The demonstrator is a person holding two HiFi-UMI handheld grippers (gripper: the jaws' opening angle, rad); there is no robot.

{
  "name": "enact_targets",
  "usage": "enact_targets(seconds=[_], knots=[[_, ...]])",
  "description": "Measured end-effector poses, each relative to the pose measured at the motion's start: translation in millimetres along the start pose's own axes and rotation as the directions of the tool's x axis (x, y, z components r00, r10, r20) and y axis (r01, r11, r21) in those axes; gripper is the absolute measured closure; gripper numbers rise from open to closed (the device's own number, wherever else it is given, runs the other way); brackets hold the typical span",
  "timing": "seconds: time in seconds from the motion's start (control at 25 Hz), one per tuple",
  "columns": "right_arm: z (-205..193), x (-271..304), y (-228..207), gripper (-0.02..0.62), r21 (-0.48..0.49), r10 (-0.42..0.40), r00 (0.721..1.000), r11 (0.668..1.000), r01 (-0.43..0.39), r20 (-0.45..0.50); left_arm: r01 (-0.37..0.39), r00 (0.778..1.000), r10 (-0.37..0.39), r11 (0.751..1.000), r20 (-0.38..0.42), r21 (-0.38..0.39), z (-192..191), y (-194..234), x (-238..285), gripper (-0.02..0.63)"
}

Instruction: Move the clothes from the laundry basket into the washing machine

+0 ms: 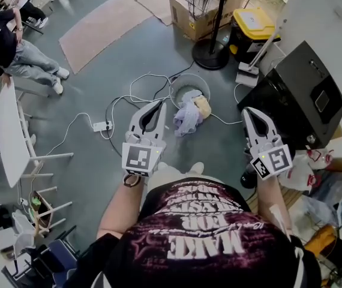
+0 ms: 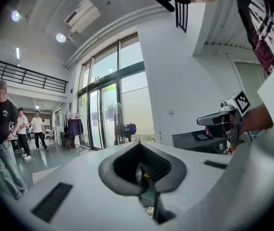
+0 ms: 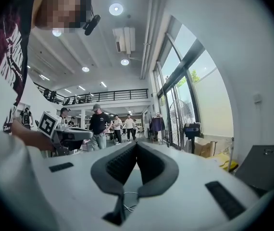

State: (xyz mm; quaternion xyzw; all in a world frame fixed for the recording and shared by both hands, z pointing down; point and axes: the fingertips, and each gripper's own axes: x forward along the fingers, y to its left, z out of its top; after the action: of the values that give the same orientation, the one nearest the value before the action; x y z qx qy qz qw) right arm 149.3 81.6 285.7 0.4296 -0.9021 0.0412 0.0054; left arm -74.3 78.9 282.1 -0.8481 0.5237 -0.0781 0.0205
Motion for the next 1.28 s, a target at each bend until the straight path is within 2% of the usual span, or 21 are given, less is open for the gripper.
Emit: enact_targets(seconds=[0.4,0.68,1.28], knots=[[-6.6,18.4,5.8,0.592,0.01,0.005,1.0,1.0,-0.005,-0.014,0.002,1.0,-0.002,1.0,-0.03,-0.001,-10.6,18.2,-2.4,0.601],[-2.2,44.8,5.0,0.592,0.006,-0.014,1.0,1.0,0.014,-0.011,0.033,0.999,-0.033,0.999,-0.001,0.012,-0.7,43.0,20.0,0.601],[3.4,116.0,-1.0,0.592,0.0,-0.107,0.994,0.994,0.107,-0.02,0.125,0.992,-0.125,0.992,0.005,0.002,-8.3,110.4,71.4,0.601]])
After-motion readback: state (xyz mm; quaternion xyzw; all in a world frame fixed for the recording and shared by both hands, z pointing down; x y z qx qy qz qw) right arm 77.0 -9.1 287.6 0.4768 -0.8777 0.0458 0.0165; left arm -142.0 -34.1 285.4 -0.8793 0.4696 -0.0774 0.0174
